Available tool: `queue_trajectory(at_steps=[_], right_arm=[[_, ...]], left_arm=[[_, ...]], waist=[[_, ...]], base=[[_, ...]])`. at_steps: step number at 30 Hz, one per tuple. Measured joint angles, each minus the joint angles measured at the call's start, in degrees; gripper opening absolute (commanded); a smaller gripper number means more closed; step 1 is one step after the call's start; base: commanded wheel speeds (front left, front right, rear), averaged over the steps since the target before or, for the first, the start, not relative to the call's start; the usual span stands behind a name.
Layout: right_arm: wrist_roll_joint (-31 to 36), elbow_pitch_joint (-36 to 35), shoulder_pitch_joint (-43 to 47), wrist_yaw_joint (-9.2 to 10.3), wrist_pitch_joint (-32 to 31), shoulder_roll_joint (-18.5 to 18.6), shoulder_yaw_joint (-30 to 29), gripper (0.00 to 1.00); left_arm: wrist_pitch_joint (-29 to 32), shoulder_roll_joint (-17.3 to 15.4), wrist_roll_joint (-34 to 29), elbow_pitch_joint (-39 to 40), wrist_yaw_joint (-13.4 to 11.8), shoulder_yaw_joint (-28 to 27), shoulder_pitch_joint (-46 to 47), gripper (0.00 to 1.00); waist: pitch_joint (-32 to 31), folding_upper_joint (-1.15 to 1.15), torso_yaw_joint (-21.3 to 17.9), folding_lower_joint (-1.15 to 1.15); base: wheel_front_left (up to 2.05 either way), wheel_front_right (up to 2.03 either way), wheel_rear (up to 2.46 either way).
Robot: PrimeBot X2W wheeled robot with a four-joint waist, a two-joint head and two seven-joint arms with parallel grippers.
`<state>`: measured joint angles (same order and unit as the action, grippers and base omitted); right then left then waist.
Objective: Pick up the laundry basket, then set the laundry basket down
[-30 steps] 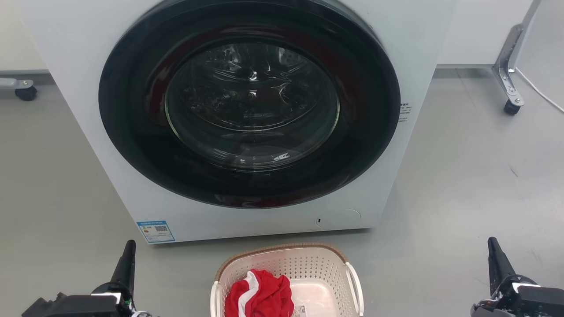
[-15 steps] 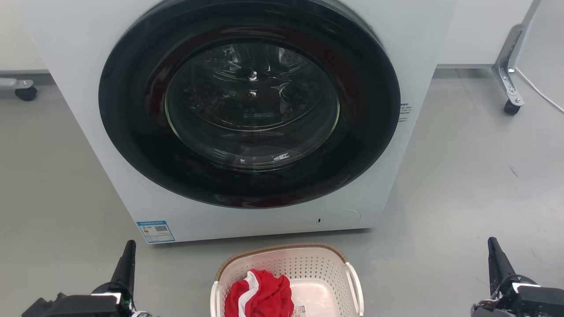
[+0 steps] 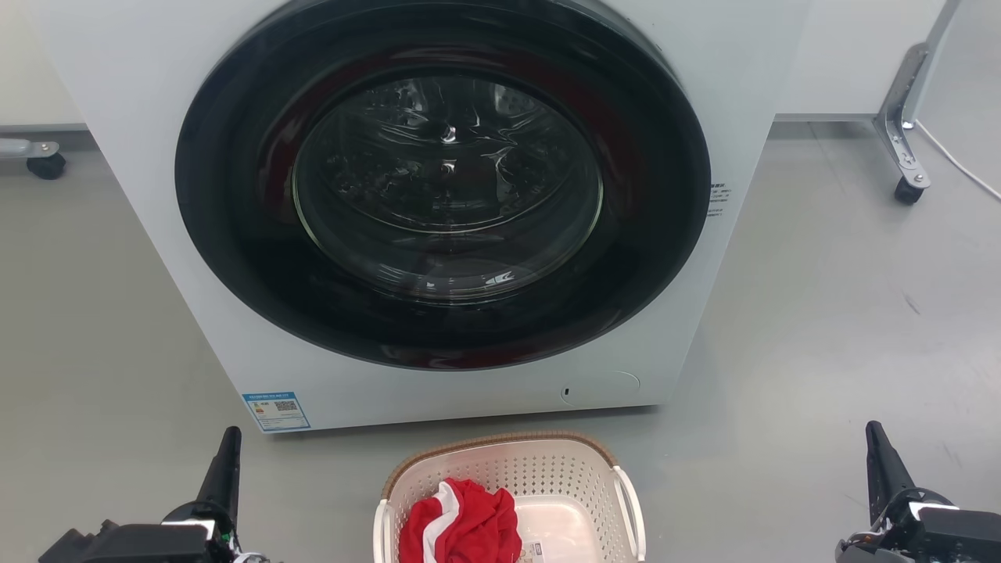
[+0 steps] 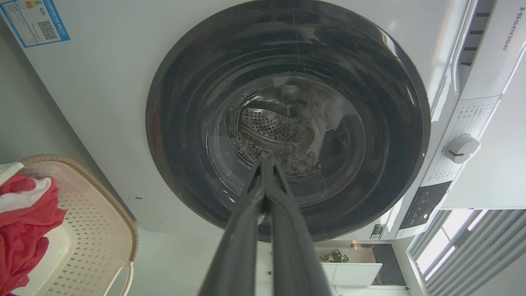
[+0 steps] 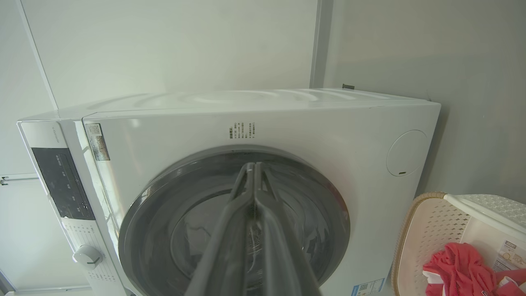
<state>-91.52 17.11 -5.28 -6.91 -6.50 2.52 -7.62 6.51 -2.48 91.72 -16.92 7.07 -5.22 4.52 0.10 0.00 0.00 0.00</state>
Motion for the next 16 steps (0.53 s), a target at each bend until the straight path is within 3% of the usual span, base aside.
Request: queue_trajectory(at_steps=[16], right_arm=[[-0.1,0.0,0.0,0.00,0.0,0.0,0.0,0.00]], left_arm=[[0.0,0.0,0.0,0.0,0.0,0.0,0.0,0.00]], waist=[[0.0,0.00,0.0,0.00]], base=[[0.00,0.00,0.00]])
